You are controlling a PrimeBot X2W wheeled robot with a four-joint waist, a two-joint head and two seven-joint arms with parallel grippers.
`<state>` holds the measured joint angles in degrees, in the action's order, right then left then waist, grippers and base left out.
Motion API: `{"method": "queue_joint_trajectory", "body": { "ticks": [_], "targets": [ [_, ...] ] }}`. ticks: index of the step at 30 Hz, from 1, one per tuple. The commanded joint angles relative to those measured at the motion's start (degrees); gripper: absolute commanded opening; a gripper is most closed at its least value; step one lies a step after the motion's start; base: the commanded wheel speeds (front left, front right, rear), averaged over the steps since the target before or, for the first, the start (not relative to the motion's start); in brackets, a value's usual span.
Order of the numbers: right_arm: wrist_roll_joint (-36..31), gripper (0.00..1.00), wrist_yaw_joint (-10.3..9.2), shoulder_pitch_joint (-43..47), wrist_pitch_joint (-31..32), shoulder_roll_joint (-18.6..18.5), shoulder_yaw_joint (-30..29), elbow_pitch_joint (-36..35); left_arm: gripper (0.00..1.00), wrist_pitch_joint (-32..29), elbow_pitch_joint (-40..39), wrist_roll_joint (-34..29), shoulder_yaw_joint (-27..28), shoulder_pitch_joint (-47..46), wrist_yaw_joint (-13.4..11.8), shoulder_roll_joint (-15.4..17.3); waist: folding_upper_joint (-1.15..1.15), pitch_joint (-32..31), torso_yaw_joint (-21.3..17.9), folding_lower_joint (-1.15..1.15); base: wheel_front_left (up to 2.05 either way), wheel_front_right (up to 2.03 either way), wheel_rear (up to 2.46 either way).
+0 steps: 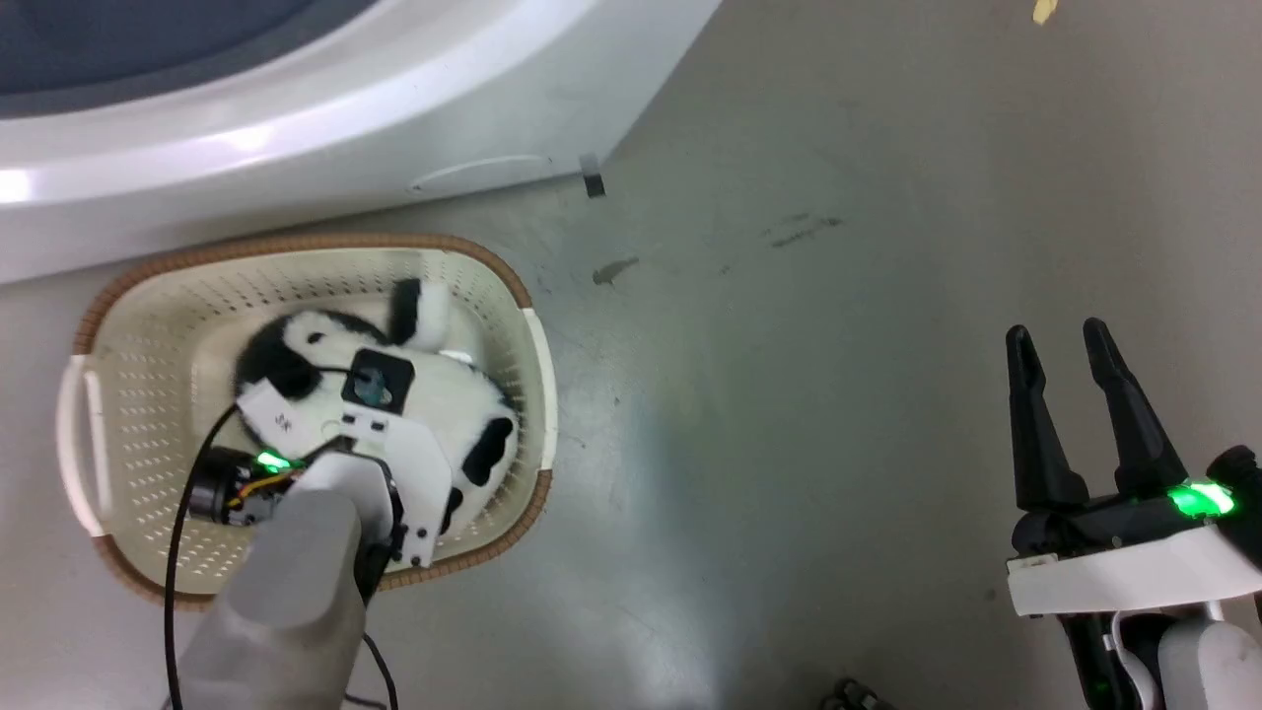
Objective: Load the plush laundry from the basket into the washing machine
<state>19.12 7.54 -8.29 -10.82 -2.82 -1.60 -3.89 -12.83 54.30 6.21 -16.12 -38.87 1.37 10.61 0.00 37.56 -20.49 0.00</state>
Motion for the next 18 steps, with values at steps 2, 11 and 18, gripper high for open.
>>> {"method": "queue_joint_trajectory", "body": {
  "ticks": [2, 11, 18],
  "targets": [
    [1.16, 1.00, -0.04, -1.31, -0.73, -0.05, -0.26, -0.62, 1.00, -1.38, 2.26, -0.02, -0.85, -2.93, -0.69, 0.95, 0.00, 1.84, -0.94, 0.00, 0.00, 0.00, 0.00],
    [3.98, 1.00, -0.05, -1.52, -1.80, -0.05, -0.28, -0.98, 1.00, -6.03, 7.70, 0.14, -3.66, -8.84, -1.86, 1.99, 0.00, 6.55, -2.72, 0.00, 0.00, 0.00, 0.00],
    [6.21, 1.00, -0.05, -2.40, -2.87, -0.05, -1.63, -1.45, 1.00, -8.88, 13.05, 0.86, -6.29, -13.12, -2.00, 2.90, 0.00, 11.49, -4.37, 0.00, 0.01, 0.01, 0.01]
  ]
}}
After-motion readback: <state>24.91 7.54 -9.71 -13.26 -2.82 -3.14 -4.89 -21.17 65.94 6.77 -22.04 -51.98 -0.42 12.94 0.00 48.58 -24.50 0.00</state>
